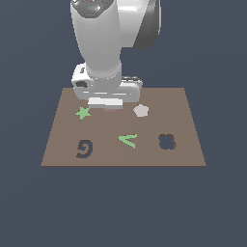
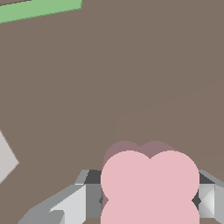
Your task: Insert a designated object into the corresponding slot on a board.
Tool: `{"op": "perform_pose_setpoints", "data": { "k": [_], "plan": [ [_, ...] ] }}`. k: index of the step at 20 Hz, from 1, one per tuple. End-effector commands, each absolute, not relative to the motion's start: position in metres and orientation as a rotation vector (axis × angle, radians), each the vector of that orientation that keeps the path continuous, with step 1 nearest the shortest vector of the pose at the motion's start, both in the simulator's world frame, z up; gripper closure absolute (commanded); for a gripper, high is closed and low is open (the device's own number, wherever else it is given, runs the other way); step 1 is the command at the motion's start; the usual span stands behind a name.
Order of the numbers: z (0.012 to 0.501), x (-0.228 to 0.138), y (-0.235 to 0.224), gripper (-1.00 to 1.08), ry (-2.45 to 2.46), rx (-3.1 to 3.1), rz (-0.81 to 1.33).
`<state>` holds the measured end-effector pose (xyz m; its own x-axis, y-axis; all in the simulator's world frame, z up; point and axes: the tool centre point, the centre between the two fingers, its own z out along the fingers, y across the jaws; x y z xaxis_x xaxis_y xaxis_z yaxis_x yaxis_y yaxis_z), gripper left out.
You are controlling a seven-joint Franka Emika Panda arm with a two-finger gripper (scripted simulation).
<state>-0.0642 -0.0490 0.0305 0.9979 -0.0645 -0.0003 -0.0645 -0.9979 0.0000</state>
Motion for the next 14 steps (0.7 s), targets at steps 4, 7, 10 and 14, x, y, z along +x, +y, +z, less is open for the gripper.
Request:
{"op": "perform_pose_setpoints", "data": {
  "k": [4, 7, 10, 14],
  "plan": [
    [0.031, -0.064, -0.049, 1.08, -0.096, 3.140, 0.000],
    [0.031, -0.061, -0.049, 1.08, -0.069, 3.141, 0.000],
    [0.031, -0.056, -0.048, 1.08, -0.017, 3.141, 0.000],
    [0.031, -0.045, -0.047, 1.08, 0.089, 3.140, 0.000]
  ]
}}
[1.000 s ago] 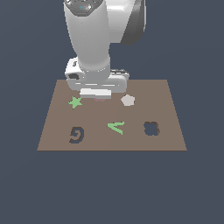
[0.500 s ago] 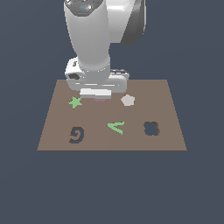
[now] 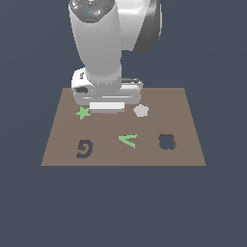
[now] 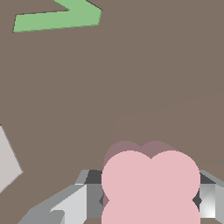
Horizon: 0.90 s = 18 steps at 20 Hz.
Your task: Insert a designated object into the corresponding slot on a board.
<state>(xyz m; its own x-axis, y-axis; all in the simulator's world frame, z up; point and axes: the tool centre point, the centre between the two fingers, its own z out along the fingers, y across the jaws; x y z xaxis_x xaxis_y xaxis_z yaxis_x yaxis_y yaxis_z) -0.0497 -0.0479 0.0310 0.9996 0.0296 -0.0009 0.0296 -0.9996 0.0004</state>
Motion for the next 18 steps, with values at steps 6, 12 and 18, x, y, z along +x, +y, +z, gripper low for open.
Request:
{"op": "perform_pose_setpoints", "data": {
  "k": [6, 12, 18],
  "plan": [
    [0.032, -0.021, -0.040, 1.08, 0.333, 3.123, 0.001],
    [0.034, 0.011, -0.025, 1.08, 0.680, 3.066, 0.001],
    [0.036, 0.045, 0.006, 1.08, 1.115, 2.935, 0.002]
  ]
}}
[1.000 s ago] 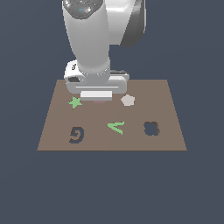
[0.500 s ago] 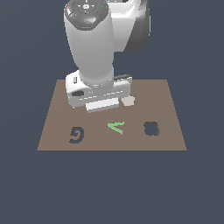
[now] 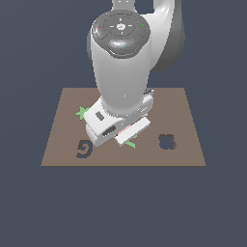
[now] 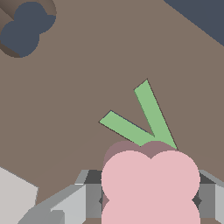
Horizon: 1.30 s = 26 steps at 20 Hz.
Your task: Insert a designated object into the corresponding slot on a board.
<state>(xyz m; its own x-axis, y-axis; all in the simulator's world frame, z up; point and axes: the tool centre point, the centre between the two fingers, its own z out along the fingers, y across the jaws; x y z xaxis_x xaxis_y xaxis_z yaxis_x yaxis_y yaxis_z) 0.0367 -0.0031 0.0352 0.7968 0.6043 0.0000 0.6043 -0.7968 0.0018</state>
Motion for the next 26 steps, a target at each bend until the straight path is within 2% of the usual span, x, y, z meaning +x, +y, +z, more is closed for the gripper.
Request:
{"op": "perform_pose_setpoints", "data": {
  "k": [1, 11, 26],
  "plan": [
    [0.036, 0.050, 0.012, 1.08, 1.186, 2.907, 0.002],
    [0.039, 0.078, 0.076, 1.08, 1.780, 2.586, 0.002],
    [0.040, 0.077, 0.136, 1.08, 2.217, 2.224, 0.001]
  ]
}}
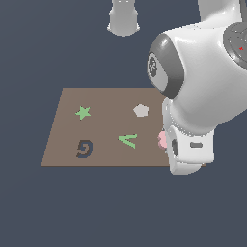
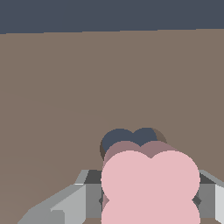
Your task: Insert a designated object into the corresponding slot on a board.
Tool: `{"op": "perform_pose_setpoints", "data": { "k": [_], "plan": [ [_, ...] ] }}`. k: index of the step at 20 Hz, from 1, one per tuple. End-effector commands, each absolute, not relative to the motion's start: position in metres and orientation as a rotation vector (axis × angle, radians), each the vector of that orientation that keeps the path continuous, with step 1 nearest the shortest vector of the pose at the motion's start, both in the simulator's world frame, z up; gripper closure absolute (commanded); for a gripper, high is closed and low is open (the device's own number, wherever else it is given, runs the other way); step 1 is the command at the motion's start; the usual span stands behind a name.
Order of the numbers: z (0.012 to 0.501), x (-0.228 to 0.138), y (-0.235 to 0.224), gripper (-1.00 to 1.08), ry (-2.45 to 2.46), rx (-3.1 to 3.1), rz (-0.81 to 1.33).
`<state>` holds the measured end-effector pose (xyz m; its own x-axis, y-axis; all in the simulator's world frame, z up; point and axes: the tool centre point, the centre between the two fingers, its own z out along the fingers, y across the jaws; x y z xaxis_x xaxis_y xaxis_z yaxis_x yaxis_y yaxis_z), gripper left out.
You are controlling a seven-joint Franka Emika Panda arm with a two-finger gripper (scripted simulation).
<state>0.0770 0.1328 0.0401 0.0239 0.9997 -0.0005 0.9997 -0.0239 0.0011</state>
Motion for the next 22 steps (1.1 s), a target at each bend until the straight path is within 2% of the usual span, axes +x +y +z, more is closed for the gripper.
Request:
{"op": "perform_pose_setpoints", "data": {
  "k": [1, 12, 13, 22],
  "plan": [
    [0.040, 0.076, 0.137, 1.08, 2.227, 2.214, 0.001],
    [0.030, 0.075, 0.139, 1.08, 2.244, 2.197, 0.001],
    [0.030, 0.075, 0.139, -0.92, 2.244, 2.197, 0.001],
    [0.030, 0.075, 0.139, -0.92, 2.244, 2.197, 0.001]
  ]
}}
